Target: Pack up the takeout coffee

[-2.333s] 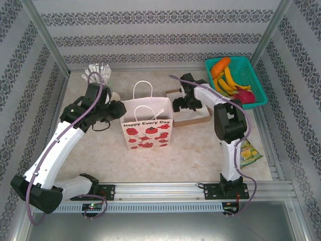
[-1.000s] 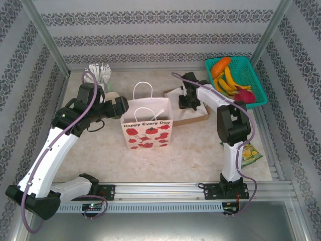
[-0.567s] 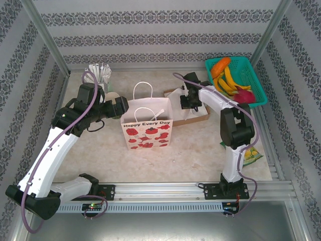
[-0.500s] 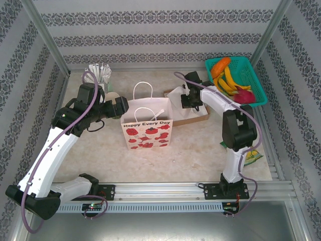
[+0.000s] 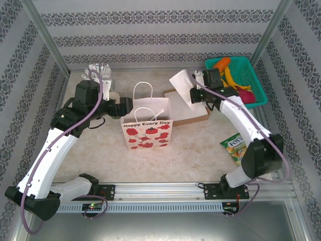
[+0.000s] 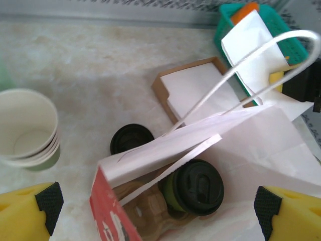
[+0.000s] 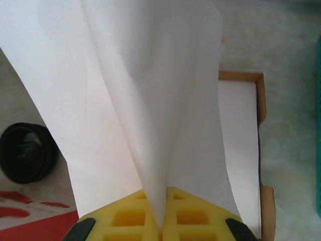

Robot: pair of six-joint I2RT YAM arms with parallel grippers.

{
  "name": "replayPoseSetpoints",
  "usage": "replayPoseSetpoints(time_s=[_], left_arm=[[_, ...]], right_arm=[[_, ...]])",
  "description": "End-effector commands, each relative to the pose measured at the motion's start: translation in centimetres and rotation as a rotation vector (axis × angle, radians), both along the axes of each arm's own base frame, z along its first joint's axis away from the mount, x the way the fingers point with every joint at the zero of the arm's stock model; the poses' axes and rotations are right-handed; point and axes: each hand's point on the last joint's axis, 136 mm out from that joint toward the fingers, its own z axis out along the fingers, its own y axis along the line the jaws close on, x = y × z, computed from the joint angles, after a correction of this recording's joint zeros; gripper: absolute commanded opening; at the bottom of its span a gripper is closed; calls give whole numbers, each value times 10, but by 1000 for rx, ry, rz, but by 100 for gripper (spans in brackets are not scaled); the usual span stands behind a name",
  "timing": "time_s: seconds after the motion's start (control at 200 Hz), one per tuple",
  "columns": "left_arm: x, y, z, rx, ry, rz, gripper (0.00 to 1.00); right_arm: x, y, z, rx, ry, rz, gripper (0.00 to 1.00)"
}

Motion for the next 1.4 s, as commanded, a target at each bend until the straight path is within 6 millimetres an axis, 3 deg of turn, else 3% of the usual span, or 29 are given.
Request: replayPoseSetpoints(time_s=[0.0, 0.28, 0.375, 0.455, 0.605, 0.699, 0.949, 1.119, 1.244, 1.394], left_arm=[[-4, -21, 44, 1, -204, -198, 100], [-33, -61, 92, 3, -416, -570, 100], [-27, -67, 110, 41, -481, -621, 100], [-22, -73, 123, 62, -506, -670, 100], [-17, -84, 140, 86, -592, -746, 100], [-8, -86, 138, 154, -639, -764, 100], [-8, -90, 145, 288, -808, -858, 100], [-9, -95, 145, 304, -824, -922, 100], [-28, -103, 137, 248, -796, -1059, 86], [-34, -102, 126, 254, -771, -1101, 76]], right_arm=[[-17, 16, 63, 61, -209, 164, 0], [-80, 46, 144, 136, -418, 459, 0], [-103, 69, 161, 97, -517, 605, 0], [-109, 83, 169, 32, -573, 646, 0], [-116, 102, 176, -37, -610, 706, 0], [-128, 113, 181, -31, -630, 770, 0], [-152, 128, 179, -18, -609, 916, 0], [-164, 136, 184, 28, -629, 995, 0], [-169, 140, 191, 61, -645, 1039, 0], [-167, 141, 199, 78, -671, 1050, 0]])
